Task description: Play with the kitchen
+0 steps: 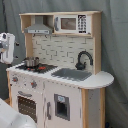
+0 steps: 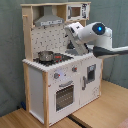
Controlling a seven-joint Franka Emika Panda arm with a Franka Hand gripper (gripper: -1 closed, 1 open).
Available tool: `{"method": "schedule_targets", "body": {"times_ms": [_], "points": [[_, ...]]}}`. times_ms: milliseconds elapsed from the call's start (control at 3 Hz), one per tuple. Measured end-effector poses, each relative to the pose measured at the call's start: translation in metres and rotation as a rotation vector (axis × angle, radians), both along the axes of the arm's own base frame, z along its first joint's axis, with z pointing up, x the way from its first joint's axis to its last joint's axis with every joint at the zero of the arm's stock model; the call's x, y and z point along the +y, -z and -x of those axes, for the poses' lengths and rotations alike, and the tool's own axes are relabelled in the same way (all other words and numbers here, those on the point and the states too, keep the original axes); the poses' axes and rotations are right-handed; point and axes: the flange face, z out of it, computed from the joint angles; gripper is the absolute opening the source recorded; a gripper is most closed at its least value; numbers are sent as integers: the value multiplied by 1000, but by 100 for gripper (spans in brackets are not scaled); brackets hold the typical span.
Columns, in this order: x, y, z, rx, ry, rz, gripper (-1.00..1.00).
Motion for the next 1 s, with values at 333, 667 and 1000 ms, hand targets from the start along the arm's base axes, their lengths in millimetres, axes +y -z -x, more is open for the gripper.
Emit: {"method": "schedule_targets", "body": {"times_ms": [333, 667, 1000], "points": [[-1, -1, -14, 70, -15, 4, 100], [-6, -3, -30, 138, -31, 20, 100], [-12, -5, -47, 208, -54, 36, 100]]}}
